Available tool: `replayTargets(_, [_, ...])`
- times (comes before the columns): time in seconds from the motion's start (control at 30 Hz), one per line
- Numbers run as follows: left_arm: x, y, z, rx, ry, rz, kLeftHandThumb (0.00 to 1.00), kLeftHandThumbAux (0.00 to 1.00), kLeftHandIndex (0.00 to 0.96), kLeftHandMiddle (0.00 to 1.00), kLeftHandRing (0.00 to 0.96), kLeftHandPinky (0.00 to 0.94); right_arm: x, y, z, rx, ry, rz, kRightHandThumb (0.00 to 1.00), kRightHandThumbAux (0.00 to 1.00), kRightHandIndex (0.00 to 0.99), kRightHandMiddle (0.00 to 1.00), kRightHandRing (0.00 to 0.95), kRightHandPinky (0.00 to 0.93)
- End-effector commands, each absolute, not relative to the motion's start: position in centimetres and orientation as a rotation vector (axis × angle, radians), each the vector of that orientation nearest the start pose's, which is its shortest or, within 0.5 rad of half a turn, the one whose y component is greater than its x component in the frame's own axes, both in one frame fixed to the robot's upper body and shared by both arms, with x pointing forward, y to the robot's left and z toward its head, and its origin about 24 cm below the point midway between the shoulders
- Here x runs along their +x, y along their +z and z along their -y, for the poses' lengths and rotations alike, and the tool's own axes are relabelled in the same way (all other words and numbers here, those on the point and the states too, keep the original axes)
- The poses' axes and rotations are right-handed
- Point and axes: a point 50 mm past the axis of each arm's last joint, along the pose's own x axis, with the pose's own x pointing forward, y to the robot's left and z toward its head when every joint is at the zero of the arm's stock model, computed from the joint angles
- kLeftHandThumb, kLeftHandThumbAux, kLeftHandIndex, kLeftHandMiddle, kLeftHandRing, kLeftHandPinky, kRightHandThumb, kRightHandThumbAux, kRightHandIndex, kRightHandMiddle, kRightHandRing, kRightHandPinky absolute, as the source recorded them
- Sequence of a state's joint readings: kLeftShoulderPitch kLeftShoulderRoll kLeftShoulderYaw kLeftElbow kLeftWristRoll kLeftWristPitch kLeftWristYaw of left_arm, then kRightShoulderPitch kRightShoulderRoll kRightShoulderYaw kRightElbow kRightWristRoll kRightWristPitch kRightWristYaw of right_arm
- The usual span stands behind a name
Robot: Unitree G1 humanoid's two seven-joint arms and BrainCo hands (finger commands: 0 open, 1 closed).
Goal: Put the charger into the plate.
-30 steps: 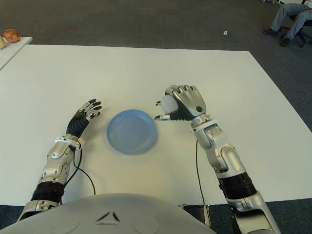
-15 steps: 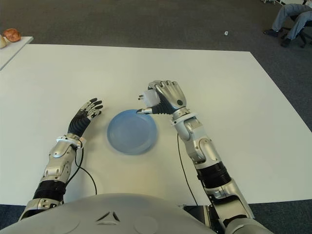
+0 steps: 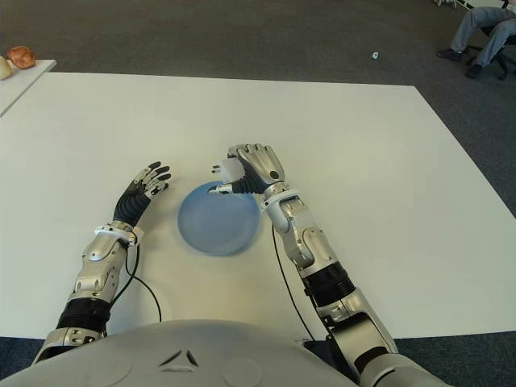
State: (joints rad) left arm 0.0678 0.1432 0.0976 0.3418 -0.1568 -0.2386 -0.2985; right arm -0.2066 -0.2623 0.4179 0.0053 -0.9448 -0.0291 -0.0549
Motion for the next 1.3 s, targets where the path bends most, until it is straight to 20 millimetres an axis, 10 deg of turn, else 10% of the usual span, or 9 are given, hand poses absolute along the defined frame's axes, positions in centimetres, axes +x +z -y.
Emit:
replayTargets(0.03, [21.6,-3.0,-19.7,-0.049,-0.132,-0.202,0.000,0.588,0.110,0.154,0.146,0.143,27.4,7.4,7.7,-1.210,0.327,0.399,0.752,0.706,0.441,0.887,0.879,0.871])
replayTargets(0.57, [21.6,-3.0,-19.6,-0.065,-0.138,-0.213,0.000,0.580,0.099,0.137,0.136,0.135,27.1,7.3,6.8,-1.194,0.360,0.447,0.750,0.707,0.441,0.883,0.867,0.865])
replayTargets(0.7, [21.6,-3.0,-19.6,-0.064,-0.142,-0.212,0.000,0.581,0.097,0.139,0.139,0.145,26.9,7.5,6.9,-1.255,0.377,0.486,0.718,0.703,0.428,0.710,0.720,0.672])
replayTargets(0.8, [21.6,-3.0,-19.6,-0.067,-0.141,-0.213,0.000,0.583,0.096,0.143,0.144,0.149,26.9,7.6,7.1,-1.290,0.408,0.477,0.474,0.401,0.178,0.263,0.254,0.255])
replayTargets(0.9, [21.6,-3.1,-19.6,-0.068,-0.139,-0.215,0.000,0.585,0.095,0.145,0.146,0.149,26.8,7.6,7.4,-1.284,0.468,0.444,0.356,0.274,0.058,0.086,0.083,0.083])
replayTargets(1.3, [21.8,-3.3,-19.7,-0.051,-0.130,-0.236,0.000,0.597,0.101,0.159,0.155,0.153,26.6,8.8,8.1,-1.185,0.520,0.426,0.287,0.139,0.000,0.000,0.000,0.000])
